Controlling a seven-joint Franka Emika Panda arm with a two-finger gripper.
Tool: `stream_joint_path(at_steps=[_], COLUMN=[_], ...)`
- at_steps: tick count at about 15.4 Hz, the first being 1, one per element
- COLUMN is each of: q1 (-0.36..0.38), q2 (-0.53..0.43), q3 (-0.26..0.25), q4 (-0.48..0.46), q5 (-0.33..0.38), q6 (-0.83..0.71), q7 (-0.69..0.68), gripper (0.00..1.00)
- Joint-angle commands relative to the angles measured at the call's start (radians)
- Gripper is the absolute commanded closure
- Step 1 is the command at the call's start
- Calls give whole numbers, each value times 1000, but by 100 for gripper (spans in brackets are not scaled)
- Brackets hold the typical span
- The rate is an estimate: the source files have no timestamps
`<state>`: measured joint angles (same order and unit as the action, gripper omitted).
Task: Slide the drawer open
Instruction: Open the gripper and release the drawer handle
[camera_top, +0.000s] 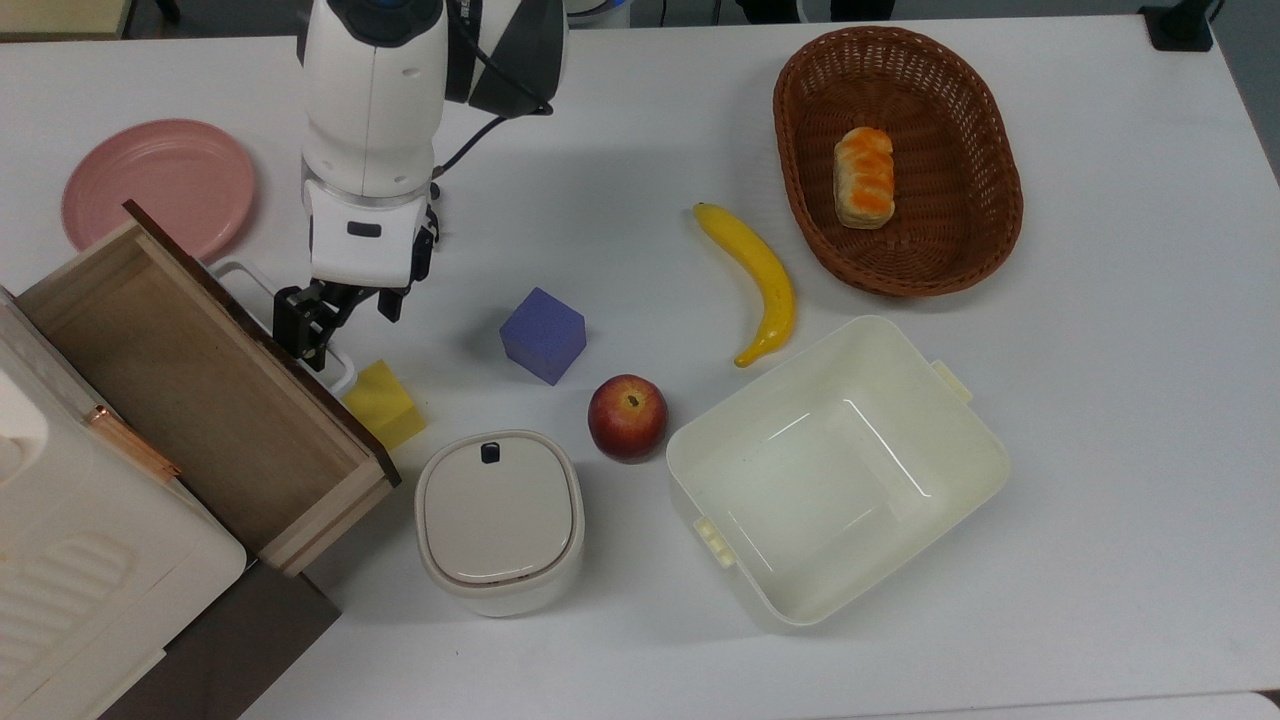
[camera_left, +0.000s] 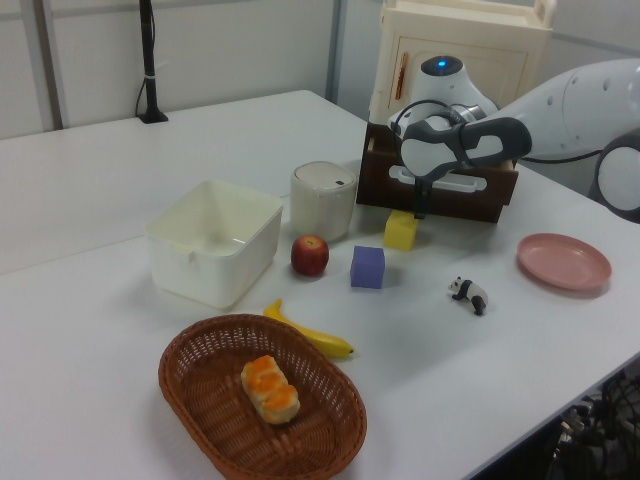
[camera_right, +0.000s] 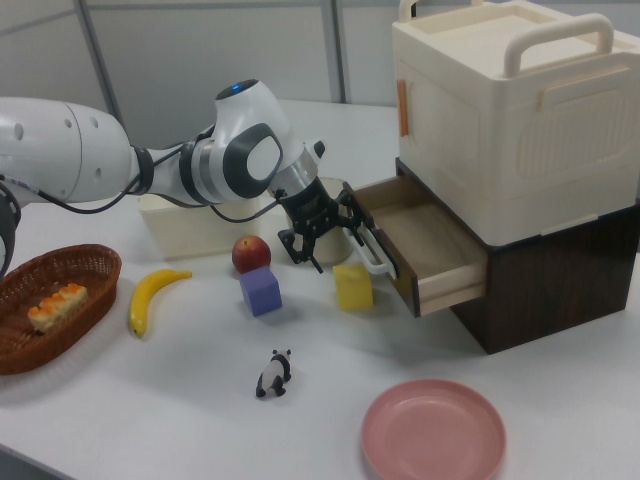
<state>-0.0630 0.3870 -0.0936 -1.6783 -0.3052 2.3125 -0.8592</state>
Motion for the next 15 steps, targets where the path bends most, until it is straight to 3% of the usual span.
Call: stream_joint_path(at_steps=[1, 15], q1=[-9, -1], q2=[-22, -71], q3=[8, 12], q4=[2, 29], q5=[14, 31], q6=[-18, -31], q7=[-9, -8], gripper=[10, 12])
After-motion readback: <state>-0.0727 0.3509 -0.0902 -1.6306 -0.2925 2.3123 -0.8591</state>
